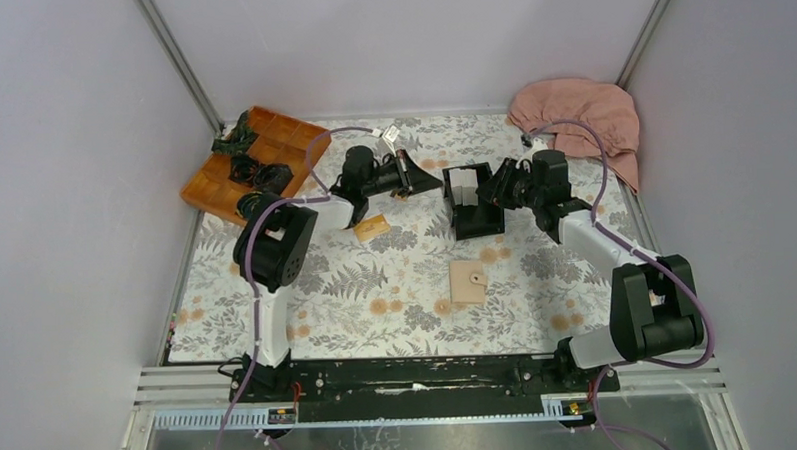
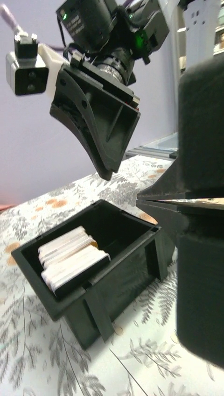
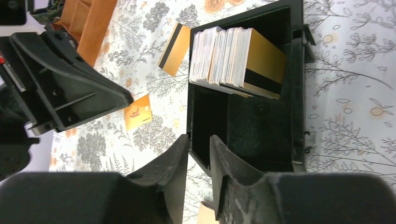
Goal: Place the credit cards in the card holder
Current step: Pick up the credit card from the storage box.
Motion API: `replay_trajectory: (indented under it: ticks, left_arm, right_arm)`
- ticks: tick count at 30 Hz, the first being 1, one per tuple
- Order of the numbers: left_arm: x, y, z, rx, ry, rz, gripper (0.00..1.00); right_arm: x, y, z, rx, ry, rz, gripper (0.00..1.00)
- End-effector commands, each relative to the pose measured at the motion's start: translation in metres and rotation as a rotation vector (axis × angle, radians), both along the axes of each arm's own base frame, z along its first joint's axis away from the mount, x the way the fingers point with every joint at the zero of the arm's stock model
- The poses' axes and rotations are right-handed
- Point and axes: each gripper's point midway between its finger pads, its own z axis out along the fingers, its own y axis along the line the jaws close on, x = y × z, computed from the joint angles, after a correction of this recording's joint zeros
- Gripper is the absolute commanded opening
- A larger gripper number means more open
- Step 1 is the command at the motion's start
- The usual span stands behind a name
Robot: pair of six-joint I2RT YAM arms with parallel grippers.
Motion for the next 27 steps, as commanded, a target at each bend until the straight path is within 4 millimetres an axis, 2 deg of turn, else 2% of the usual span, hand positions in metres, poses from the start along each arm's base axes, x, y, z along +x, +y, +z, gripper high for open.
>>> replay_trajectory:
  ticks: [1, 4, 7, 12, 15, 17, 20, 27]
  left_arm:
    - [0.014, 0.026, -0.013, 0.129, -0.006, 0.164, 0.07]
    - [0.019, 0.046, -0.031, 0.244, 0.037, 0.268, 0.24]
    - [0.024, 0.068, -0.048, 0.39, 0.066, 0.362, 0.37]
    - [0.018, 0.109, -0.077, 0.589, 0.148, 0.509, 0.52]
    - [0.008, 0.13, -0.089, 0.663, 0.183, 0.578, 0.56]
    - [0.001, 0.136, -0.095, 0.688, 0.2, 0.584, 0.57]
    - [-0.003, 0.135, -0.095, 0.681, 0.203, 0.571, 0.59]
    - [0.002, 0.118, -0.072, 0.618, 0.16, 0.54, 0.59]
  right_arm:
    - [0.013, -0.011, 0.027, -0.077, -0.08, -0.031, 0.34]
    - [0.015, -0.015, 0.031, -0.119, -0.084, -0.046, 0.39]
    - [0.018, -0.018, 0.034, -0.166, -0.085, -0.056, 0.41]
    - [0.016, -0.012, 0.036, -0.245, -0.084, -0.042, 0.45]
    - [0.016, -0.01, 0.035, -0.275, -0.079, -0.036, 0.47]
    - [0.018, -0.013, 0.029, -0.291, -0.064, -0.047, 0.49]
    - [0.023, -0.013, 0.019, -0.309, -0.039, -0.043, 0.5]
    - [0.04, -0.004, 0.005, -0.293, -0.004, -0.023, 0.5]
